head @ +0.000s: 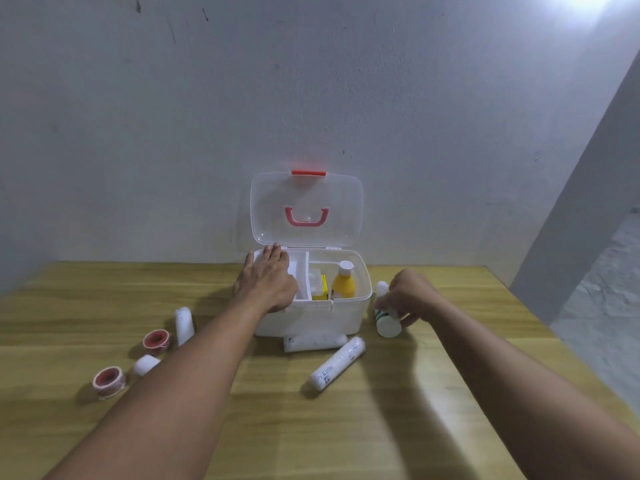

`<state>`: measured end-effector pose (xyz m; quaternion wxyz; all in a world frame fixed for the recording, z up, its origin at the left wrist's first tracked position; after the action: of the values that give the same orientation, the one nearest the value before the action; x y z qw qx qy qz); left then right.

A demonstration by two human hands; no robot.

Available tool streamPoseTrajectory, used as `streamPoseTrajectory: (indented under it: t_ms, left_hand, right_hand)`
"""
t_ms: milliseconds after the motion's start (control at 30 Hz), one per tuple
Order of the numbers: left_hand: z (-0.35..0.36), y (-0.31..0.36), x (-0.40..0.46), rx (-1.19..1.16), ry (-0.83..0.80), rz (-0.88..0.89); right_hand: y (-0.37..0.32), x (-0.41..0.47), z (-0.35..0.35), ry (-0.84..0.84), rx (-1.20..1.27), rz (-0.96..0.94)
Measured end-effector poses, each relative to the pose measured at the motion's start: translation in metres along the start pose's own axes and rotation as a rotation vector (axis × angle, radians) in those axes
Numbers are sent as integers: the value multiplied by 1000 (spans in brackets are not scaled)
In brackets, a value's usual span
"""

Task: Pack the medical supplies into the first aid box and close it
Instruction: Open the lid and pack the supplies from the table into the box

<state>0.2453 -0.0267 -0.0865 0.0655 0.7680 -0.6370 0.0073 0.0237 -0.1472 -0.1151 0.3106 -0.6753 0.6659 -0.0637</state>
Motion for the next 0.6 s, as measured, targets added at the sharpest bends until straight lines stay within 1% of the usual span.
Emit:
streamPoseTrajectory:
  t_ms: [67,167,267,333,400,500,600]
  left_hand:
    - [0,0,0,-1,0,0]
    - [2,-1,1,-8,1,-2]
    - [4,-2,2,-16,5,-3]
    - [4,-3,2,-18,7,-7]
    - [4,-3,3,-21,7,-10]
    - [4,-3,4,-22,10,-7]
    - [4,-5,3,-23,26,-7]
  right_hand:
    - [4,-1,-4,15,74,18]
    - [-2,-7,-28,125,190,-21]
    - [-20,-22,-60,229,342,-122]
    - [-41,-39,-79,283,411,-243]
    - [-63,-61,-87,256,459,-385]
    - [-89,-90,-78,135,493,-514]
    - [-102,-104,-55,136,352,-572]
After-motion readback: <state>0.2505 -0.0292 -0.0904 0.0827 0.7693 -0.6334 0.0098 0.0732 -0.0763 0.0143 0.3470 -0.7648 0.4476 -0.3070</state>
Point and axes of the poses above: each hand's wrist, its own x-axis towards the middle knuckle, its own z-axis out of the palm, y = z × x, the point moved 9 cm from there along x, towards the middle knuckle, and after that the axes turned 11 degrees about z, right-handed, at the moved point
